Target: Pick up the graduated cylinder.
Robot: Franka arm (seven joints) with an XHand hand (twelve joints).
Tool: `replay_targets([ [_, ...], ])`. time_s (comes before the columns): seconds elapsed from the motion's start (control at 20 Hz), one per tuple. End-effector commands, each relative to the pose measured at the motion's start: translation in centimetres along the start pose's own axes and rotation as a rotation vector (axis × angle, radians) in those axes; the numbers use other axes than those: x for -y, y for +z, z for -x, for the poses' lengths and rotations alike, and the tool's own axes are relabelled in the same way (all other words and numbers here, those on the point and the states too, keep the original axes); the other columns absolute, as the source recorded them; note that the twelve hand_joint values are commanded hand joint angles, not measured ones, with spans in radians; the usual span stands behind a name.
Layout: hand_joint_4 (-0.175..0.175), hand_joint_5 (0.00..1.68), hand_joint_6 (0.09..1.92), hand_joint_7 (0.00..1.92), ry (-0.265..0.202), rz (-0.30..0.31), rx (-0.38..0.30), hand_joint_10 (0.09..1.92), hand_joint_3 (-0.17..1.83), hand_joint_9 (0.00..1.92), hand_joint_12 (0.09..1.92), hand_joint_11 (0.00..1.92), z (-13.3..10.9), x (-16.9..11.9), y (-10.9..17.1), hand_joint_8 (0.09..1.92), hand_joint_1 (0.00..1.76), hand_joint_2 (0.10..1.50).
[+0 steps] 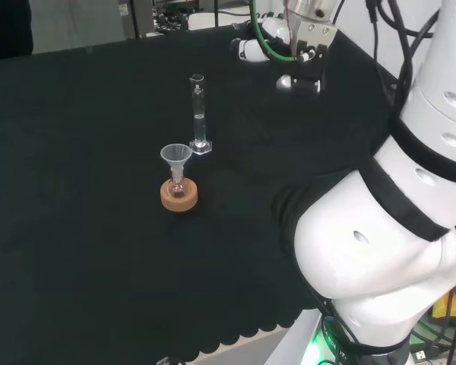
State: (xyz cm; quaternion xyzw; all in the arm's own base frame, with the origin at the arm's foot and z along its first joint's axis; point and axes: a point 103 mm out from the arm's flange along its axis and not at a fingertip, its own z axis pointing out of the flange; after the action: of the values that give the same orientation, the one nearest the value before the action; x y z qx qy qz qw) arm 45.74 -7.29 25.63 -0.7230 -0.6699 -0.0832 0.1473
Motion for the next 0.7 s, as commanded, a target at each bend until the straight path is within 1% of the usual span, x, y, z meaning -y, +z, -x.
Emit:
replay_targets([
  [0.05, -0.03, 0.35, 0.09, 0.17, -0.051, 0.02, -0.048, 0.64, -0.05, 0.4, 1.39, 0.12, 1.0, -2.1, 2.4, 0.63, 0.29, 1.2],
  [0.25, -0.031, 0.37, 0.09, 0.2, -0.101, 0.033, -0.096, 0.65, -0.08, 0.43, 1.39, 0.13, 0.7, -2.7, 3.7, 0.64, 0.35, 1.15],
  [0.35, -0.019, 0.39, 0.09, 0.22, -0.122, 0.033, -0.116, 0.66, -0.09, 0.44, 1.39, 0.13, 0.6, -3.0, 4.4, 0.65, 0.38, 1.13],
  [0.5, -0.007, 0.41, 0.09, 0.24, -0.133, 0.023, -0.139, 0.65, -0.09, 0.45, 1.39, 0.15, 0.4, -3.3, 5.2, 0.65, 0.41, 1.12],
  [0.7, -0.008, 0.41, 0.09, 0.24, -0.135, 0.0, -0.144, 0.64, -0.1, 0.44, 1.39, 0.15, 0.6, -3.5, 6.4, 0.64, 0.42, 1.11],
])
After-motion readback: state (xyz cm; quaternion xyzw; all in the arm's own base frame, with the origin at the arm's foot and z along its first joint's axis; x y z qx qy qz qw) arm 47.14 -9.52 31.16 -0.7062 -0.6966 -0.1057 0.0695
